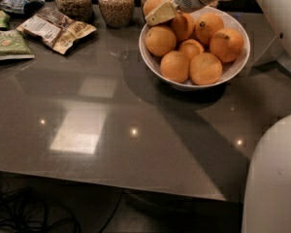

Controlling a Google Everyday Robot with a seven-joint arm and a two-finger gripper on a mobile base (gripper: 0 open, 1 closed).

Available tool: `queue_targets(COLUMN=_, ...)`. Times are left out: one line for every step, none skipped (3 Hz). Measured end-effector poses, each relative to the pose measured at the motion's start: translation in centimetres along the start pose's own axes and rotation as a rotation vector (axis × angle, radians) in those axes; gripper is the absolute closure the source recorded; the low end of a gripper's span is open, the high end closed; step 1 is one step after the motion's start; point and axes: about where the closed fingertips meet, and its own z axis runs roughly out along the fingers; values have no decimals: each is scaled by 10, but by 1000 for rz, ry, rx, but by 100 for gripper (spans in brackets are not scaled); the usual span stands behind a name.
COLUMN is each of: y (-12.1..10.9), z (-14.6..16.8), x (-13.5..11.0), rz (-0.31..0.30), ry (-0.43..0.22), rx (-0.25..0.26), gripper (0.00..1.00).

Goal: Pick orange from white bowl

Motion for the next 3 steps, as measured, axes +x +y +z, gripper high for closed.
queue_targets(y=0, z=5, x=1, rz=-3, ry=6, rx=-8, gripper=51)
queue_targets(y=1, z=4, x=-1, rz=-5, ry=2, rx=-10, gripper=82)
queue_targets(y=6, z=1, x=-7, rz=-13, ry=-13, rx=-16, gripper=100)
